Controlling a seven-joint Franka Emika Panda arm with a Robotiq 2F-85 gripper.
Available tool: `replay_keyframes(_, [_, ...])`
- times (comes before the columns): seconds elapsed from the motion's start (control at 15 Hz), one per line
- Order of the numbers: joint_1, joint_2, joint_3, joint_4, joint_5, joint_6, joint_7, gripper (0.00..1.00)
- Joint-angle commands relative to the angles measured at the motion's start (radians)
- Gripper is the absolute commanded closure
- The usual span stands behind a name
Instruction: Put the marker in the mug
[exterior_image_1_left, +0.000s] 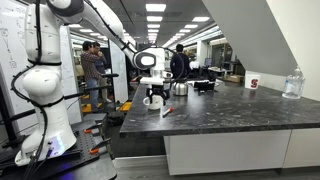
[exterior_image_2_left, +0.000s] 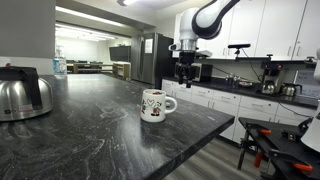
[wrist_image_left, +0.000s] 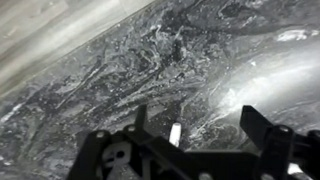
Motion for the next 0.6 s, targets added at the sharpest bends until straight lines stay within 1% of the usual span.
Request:
replay_keyframes(0.0, [-0.052,0.119,0.066,0.114,0.023,0.0,0.024,0.0])
replay_keyframes(0.33, [-0.082,0.258,0.122,0.225,-0.005,0.015,0.09,0.04])
replay_keyframes(0.53, [-0.09,0.319,0.157,0.272,-0.001,0.023,0.127,0.09])
